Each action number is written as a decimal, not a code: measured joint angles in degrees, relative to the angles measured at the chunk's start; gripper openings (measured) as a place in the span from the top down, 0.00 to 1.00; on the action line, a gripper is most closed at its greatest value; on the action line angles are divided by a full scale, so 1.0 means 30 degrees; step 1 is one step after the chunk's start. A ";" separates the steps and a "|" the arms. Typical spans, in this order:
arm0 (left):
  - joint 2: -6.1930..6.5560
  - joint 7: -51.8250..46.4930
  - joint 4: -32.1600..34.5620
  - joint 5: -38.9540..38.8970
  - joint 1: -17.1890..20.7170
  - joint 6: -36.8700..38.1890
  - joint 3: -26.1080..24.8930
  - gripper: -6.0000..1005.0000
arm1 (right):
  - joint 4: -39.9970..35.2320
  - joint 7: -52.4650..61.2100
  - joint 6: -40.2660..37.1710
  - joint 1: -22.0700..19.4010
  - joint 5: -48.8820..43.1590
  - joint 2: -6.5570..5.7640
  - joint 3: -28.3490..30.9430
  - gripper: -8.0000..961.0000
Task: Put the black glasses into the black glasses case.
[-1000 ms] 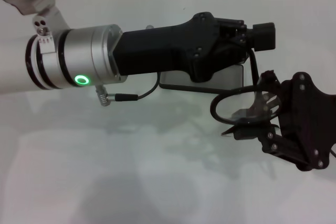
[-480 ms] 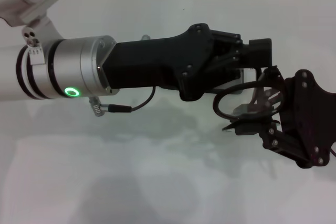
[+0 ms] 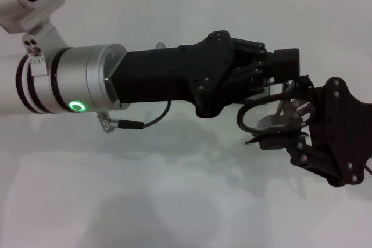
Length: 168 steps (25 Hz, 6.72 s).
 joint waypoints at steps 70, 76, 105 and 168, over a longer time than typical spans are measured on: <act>0.0020 0.4037 -0.3183 0.0421 -0.0019 0.0911 -0.2844 0.95 | -0.0223 0.4078 0.1423 0.1466 0.0682 0.0004 -0.0823 0.86; 0.0126 0.4227 -0.3184 0.0560 0.0158 0.0779 -0.3737 0.94 | -0.0263 0.4092 0.1416 0.1279 0.0684 0.0004 -0.0791 0.86; 0.1394 0.5546 -0.2902 0.0828 0.3831 0.0692 -0.8345 0.94 | -1.2571 2.7330 0.3323 0.7424 -1.8057 -0.0002 -0.2619 0.86; 0.0757 0.8264 -0.4470 0.1944 0.6576 0.0945 -0.8206 0.95 | -0.3614 2.4613 1.4138 1.1190 -1.9174 0.0122 -0.6415 0.85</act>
